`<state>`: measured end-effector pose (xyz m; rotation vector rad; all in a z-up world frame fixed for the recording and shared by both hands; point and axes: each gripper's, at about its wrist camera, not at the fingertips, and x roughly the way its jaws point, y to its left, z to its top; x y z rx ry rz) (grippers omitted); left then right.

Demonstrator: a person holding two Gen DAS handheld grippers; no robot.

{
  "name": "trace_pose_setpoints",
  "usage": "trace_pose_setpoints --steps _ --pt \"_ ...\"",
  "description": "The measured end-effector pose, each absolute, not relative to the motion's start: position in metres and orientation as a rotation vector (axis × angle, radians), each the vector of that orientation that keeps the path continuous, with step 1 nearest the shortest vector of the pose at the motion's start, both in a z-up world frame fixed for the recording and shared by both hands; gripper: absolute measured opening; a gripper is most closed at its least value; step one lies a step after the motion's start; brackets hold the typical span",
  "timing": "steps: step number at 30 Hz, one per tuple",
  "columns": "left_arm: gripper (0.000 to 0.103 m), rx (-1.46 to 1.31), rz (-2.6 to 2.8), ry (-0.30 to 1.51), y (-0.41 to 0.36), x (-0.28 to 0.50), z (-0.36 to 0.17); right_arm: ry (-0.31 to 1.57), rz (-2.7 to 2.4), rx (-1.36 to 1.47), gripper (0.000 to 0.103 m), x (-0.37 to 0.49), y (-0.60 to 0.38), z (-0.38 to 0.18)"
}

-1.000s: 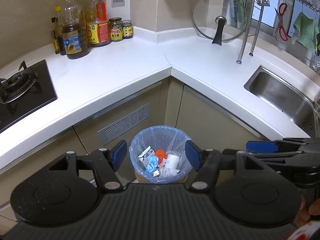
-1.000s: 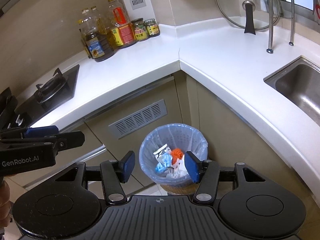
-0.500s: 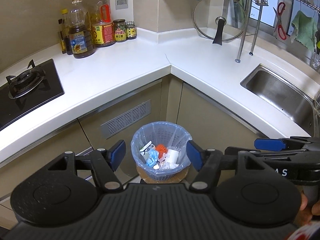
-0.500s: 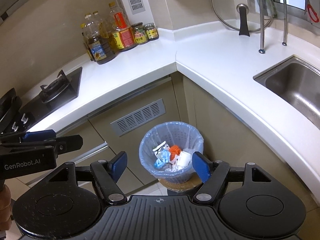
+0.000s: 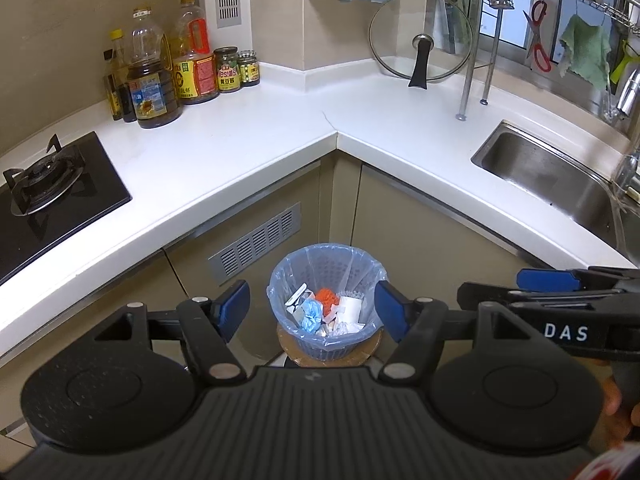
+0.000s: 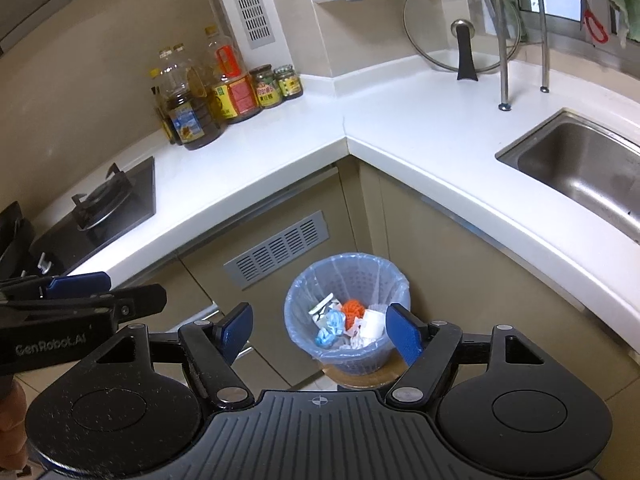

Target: Collect trash

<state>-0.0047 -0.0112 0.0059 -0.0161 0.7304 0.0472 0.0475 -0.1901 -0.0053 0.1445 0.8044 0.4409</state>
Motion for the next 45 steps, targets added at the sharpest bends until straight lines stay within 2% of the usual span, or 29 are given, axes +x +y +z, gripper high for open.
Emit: trace_pose_setpoints --steps 19,45 --pt "0.069 0.008 -0.029 0.662 -0.006 -0.029 0.020 0.737 0.379 0.156 0.074 0.017 -0.195 0.015" --pt "0.069 0.021 -0.045 0.671 -0.020 -0.048 0.017 0.742 0.366 0.169 0.075 -0.002 -0.210 0.018"
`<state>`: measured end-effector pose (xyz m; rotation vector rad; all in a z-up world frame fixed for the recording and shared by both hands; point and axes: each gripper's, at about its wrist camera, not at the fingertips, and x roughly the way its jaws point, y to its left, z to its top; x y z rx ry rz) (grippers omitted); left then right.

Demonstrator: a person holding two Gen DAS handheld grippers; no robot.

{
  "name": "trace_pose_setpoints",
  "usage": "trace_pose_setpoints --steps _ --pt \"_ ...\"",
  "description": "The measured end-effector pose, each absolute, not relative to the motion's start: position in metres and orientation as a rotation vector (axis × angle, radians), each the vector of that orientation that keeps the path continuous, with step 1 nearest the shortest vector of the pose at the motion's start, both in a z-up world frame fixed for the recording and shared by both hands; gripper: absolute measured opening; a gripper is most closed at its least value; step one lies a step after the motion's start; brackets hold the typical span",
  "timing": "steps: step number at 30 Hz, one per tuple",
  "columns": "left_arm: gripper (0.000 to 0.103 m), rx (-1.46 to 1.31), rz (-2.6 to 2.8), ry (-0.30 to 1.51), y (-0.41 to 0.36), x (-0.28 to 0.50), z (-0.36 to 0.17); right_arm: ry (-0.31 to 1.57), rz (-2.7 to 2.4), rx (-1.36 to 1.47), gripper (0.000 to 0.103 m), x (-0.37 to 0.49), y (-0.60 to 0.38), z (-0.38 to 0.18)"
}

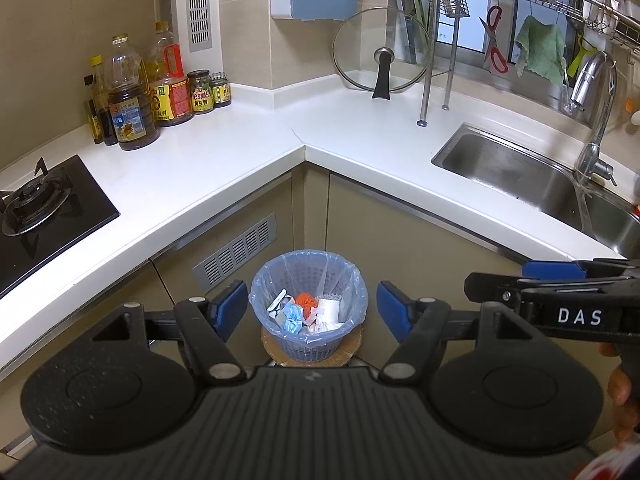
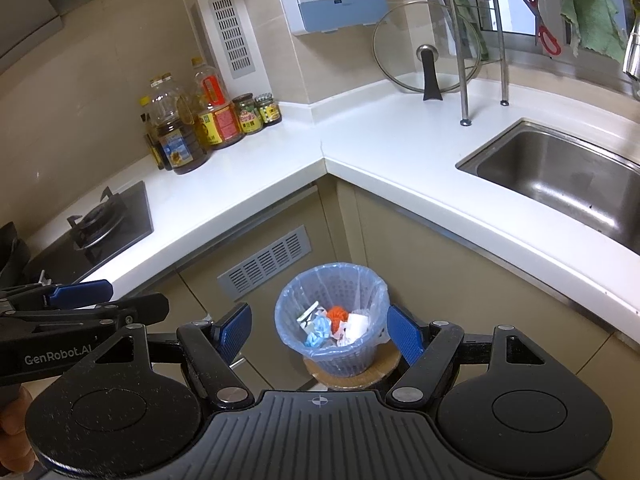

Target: Collect trash

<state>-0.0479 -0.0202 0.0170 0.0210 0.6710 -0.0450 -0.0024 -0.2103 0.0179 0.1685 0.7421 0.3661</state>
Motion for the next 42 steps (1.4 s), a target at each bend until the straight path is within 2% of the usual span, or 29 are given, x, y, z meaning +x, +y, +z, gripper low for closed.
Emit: trace_pose_setpoints --steps 42 --pt "0.069 0.016 -0.040 0.664 -0.022 -0.061 0.023 0.733 0.374 0.159 0.075 -0.016 -0.209 0.025"
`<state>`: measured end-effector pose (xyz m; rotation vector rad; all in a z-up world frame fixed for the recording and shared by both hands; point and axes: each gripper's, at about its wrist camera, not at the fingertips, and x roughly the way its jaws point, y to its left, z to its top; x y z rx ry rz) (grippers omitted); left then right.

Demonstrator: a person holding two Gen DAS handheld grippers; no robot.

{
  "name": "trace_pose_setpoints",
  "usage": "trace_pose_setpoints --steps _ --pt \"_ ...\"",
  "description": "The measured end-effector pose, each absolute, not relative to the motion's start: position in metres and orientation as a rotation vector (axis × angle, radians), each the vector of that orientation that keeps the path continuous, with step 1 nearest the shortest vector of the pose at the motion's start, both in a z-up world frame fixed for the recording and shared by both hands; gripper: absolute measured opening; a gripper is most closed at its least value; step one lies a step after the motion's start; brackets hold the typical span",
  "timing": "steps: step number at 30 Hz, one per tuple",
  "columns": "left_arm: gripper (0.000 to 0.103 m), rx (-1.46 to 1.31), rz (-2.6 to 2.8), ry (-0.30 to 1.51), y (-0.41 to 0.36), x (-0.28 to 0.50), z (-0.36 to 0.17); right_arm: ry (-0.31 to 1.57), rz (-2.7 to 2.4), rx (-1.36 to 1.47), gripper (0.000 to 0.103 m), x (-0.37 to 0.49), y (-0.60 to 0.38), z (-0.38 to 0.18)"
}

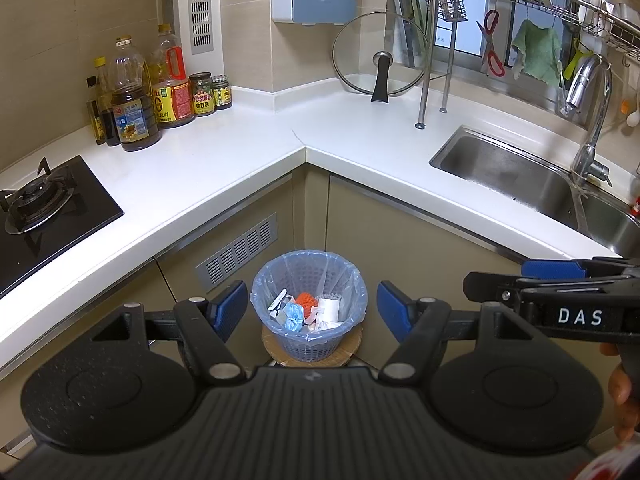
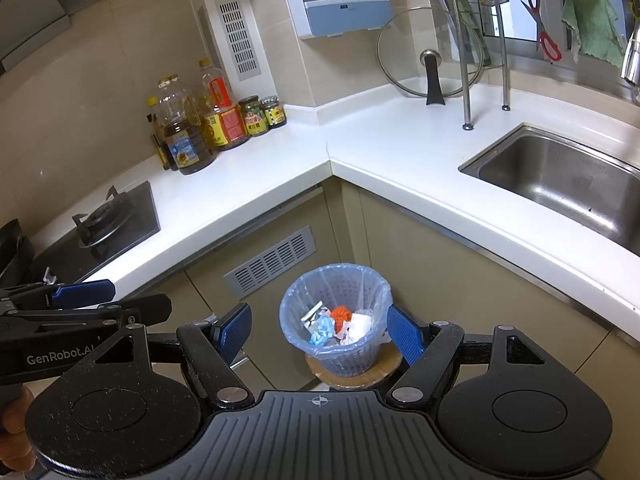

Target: Collect trash

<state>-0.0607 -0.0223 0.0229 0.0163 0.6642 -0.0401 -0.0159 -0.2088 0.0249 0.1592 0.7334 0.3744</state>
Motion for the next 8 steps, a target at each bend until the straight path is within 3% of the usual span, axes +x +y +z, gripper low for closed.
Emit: trace_pose_setpoints --steps 8 --pt "0.070 0.017 -0.053 0.678 -0.0222 -0.0557 0.0197 0.741 0.372 0.164 0.075 -0.0096 -0.2113 0.0237"
